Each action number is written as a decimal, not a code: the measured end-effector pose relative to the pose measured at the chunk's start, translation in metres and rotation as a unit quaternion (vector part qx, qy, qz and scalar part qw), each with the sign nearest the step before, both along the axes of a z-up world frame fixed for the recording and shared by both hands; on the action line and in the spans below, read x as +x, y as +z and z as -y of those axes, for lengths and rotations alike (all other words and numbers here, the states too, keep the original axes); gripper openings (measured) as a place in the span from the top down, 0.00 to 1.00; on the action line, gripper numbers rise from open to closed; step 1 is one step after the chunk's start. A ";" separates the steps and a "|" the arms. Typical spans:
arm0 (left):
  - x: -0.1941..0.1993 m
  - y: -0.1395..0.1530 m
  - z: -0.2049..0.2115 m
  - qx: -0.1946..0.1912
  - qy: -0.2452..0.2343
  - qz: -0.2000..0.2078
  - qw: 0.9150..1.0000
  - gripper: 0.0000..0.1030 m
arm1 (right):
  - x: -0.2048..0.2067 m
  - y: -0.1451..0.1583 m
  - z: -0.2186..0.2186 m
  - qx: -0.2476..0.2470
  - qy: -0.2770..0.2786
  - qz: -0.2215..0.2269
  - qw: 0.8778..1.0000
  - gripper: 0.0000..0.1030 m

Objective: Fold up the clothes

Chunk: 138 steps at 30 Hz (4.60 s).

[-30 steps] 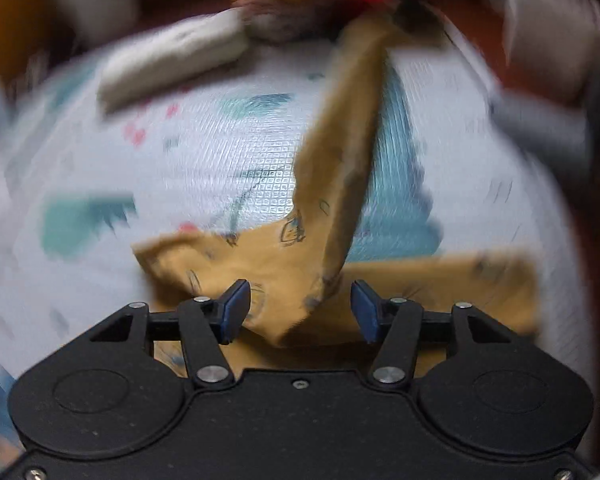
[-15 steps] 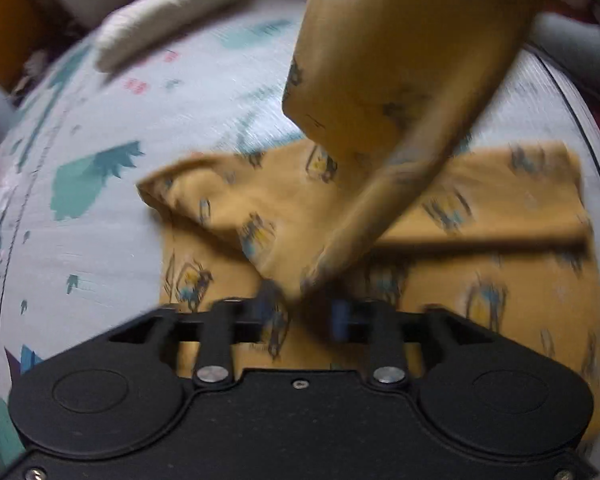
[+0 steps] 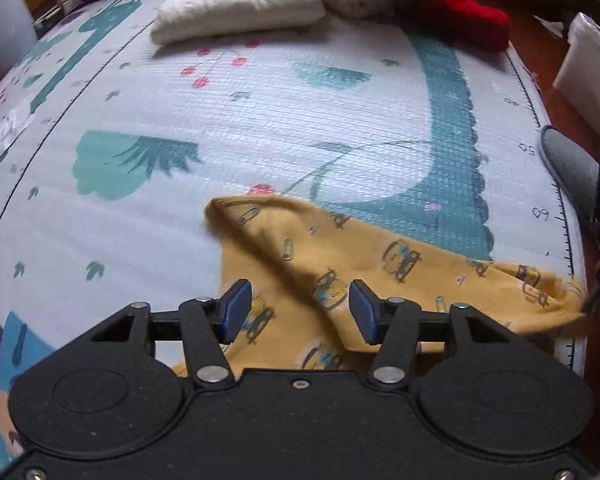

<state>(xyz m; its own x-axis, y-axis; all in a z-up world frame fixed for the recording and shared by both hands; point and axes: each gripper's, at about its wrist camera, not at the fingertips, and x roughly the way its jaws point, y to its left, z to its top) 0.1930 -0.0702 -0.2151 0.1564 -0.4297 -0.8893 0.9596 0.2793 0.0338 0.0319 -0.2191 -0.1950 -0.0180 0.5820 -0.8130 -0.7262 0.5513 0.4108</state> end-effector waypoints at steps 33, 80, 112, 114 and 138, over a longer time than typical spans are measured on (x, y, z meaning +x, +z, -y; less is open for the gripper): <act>0.058 -0.045 0.024 -0.068 0.222 -0.121 0.965 0.49 | 0.030 -0.050 0.067 0.023 -0.241 -0.013 0.970 0.97; 0.088 -0.068 -0.023 -0.102 0.329 -0.192 0.919 0.95 | 0.042 -0.053 0.065 0.063 -0.236 -0.037 0.969 0.97; 0.034 -0.078 -0.082 -0.086 0.400 -0.337 0.848 0.97 | 0.025 -0.064 0.077 0.035 -0.243 -0.057 0.968 0.97; 0.034 -0.088 -0.086 -0.081 0.416 -0.353 0.834 0.96 | 0.028 -0.066 0.084 0.032 -0.255 -0.062 0.964 0.97; 0.052 -0.083 -0.073 -0.113 0.405 -0.309 0.853 0.93 | 0.008 -0.051 0.067 0.044 -0.234 -0.061 0.969 0.76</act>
<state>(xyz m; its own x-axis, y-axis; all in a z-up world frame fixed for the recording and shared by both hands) 0.2448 0.0026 -0.2982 0.0151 -0.5751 -0.8179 0.2641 0.7913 -0.5515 0.0397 -0.2859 -0.2459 0.1720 0.6165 -0.7683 -0.3482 0.7677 0.5380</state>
